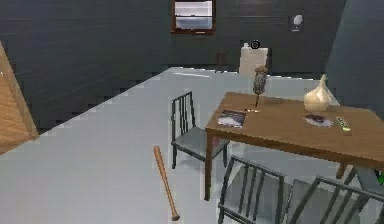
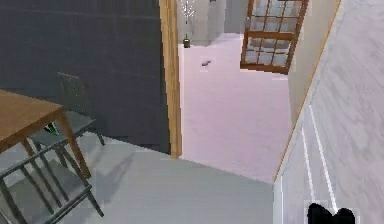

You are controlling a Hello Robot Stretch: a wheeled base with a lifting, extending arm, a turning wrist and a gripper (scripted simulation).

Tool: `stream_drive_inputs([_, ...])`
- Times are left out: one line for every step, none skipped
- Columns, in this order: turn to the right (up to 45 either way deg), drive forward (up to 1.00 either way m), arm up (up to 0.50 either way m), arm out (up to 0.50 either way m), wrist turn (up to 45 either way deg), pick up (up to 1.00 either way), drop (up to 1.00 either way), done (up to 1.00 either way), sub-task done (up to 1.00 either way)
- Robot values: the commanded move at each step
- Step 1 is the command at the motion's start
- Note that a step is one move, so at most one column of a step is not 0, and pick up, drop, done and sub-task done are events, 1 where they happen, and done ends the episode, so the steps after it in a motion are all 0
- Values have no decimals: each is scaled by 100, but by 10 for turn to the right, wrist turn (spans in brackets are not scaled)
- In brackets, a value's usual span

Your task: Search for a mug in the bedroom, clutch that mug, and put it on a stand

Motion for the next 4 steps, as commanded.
stream_drive_inputs([0,15,0,0,0,0,0,0,0])
stream_drive_inputs([-450,0,0,0,0,0,0,0,0])
stream_drive_inputs([-150,0,0,0,0,0,0,0,0])
stream_drive_inputs([0,100,0,0,0,0,0,0,0])
